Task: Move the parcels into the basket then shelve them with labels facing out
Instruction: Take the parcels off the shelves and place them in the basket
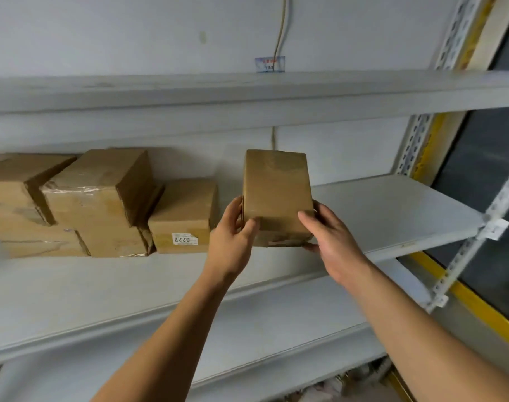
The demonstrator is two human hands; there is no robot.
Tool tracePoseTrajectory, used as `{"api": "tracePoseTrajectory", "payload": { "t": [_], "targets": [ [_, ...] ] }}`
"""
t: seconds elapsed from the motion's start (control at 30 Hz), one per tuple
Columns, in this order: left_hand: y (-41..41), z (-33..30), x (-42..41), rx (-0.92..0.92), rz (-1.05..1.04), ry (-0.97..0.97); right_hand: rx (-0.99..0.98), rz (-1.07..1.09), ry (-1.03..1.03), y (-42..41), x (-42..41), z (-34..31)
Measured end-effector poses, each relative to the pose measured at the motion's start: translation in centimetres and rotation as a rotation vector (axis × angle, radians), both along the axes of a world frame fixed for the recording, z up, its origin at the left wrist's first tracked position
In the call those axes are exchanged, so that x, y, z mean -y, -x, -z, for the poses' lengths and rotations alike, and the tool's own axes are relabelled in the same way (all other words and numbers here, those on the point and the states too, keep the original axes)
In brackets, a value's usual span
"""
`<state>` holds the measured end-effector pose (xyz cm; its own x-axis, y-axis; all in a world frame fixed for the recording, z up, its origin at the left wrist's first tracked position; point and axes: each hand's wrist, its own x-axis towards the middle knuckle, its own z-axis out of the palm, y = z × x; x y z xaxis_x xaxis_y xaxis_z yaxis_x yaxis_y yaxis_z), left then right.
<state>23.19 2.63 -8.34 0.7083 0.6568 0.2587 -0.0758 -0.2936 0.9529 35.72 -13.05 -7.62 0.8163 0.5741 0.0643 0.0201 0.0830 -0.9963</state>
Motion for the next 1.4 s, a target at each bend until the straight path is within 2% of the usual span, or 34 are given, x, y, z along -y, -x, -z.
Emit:
{"api": "tracePoseTrajectory", "payload": {
  "t": [0.27,0.53,0.8,1.07,1.27,1.4],
  "targets": [
    [-1.1,2.5,8.6,-0.029,0.312,0.066,0.032,0.257,0.027,3.4,11.8,3.0],
    [-4.7,3.7,21.8,-0.066,0.632,0.024,-0.06,0.593,0.059,5.1,26.5,5.1],
    [-8.3,8.4,39.5,-0.23,0.85,0.0,-0.078,0.825,0.063,7.9,43.8,9.2],
    [-8.3,15.2,58.1,-0.449,1.065,-0.05,-0.212,1.019,0.02,12.1,62.3,16.9],
    [-7.0,20.9,68.0,-0.599,1.183,-0.056,-0.319,1.142,0.033,16.1,70.5,22.2],
    [-7.0,24.8,70.8,-0.731,1.201,-0.095,-0.397,1.189,0.066,17.3,72.5,25.5]
  ]
}}
